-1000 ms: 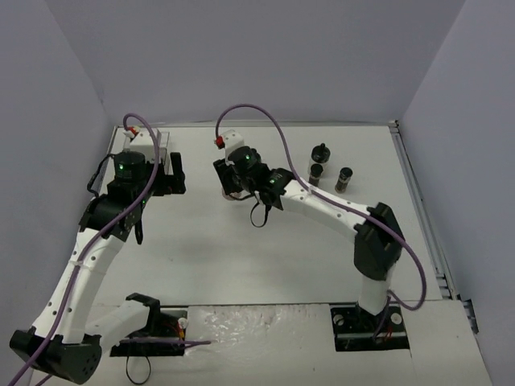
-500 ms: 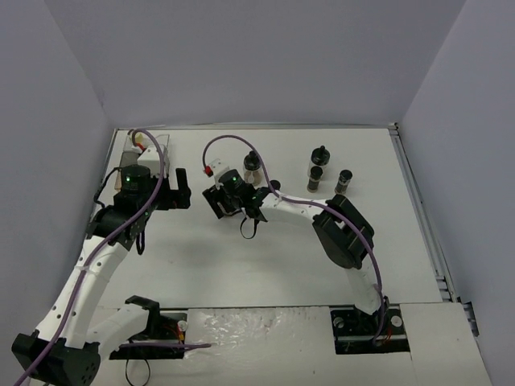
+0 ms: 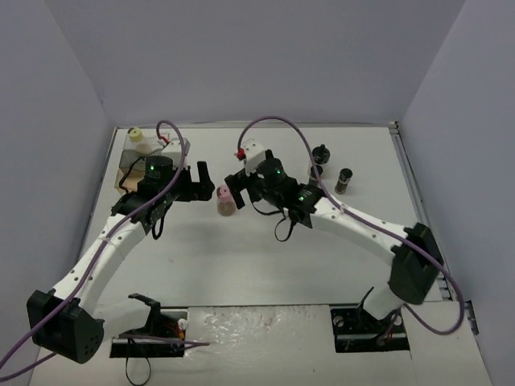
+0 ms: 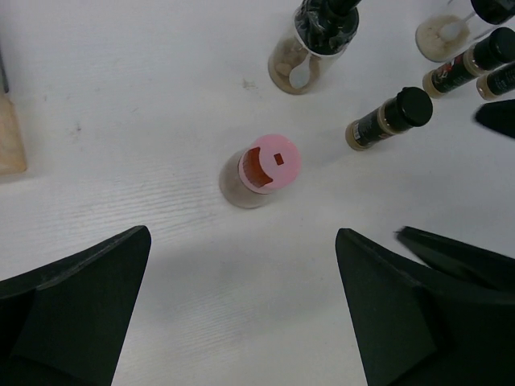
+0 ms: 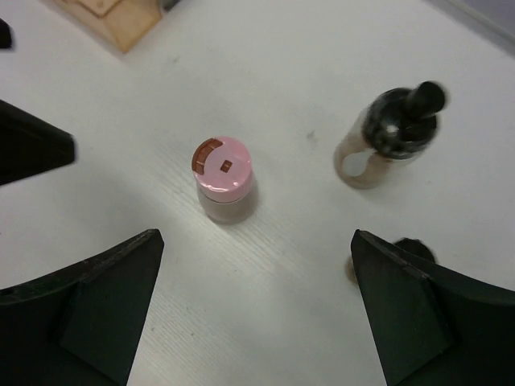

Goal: Organize the condiment bottles

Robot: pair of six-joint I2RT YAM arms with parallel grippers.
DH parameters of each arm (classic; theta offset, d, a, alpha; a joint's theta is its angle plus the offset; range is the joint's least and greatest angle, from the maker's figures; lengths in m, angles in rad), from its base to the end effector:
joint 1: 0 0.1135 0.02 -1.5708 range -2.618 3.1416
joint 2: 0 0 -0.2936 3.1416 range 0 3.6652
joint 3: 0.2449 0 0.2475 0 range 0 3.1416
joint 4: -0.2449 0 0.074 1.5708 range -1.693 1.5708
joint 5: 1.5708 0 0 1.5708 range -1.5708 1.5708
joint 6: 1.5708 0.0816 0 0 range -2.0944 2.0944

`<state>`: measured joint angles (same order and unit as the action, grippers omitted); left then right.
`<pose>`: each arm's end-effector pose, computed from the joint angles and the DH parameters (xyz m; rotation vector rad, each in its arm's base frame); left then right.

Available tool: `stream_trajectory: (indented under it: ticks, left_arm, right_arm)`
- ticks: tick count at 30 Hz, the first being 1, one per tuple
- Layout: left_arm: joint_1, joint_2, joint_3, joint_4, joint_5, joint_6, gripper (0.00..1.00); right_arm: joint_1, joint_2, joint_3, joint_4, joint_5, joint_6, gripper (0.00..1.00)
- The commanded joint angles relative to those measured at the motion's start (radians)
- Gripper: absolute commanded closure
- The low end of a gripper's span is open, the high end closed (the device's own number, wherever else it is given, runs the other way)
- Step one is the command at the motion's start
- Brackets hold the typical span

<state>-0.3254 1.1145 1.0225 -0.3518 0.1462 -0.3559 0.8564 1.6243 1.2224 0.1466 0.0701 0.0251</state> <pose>0.2568 -0.0992 0.3483 0.0638 2.0569 -0.5758 0.2864 0.3215 0.3287 -0.7052 1.7227 0.5542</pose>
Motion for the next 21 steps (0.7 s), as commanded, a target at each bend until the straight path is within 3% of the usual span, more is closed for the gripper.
stream_trajectory:
  ticks: [1,8,14,21]
  left_arm:
    - [-0.034,0.083,0.070,0.153,0.059,0.019,0.03]
    - [-0.108,0.245,0.153,0.119,-0.029,-0.016,0.03]
    - [-0.179,0.359,0.182,0.121,-0.195,-0.100,0.03]
    - [-0.216,0.471,0.228,0.059,-0.293,-0.161,0.03]
  right_arm:
    - [-0.029,-0.265,-0.061,-0.062,0.091,0.009,0.00]
    - [-0.083,-0.540,-0.175,-0.112,0.185,0.052,0.00]
    - [-0.146,-0.643,-0.239,-0.131,0.210,0.075,0.00]
    - [-0.169,-0.698,-0.272,-0.142,0.200,0.079,0.00]
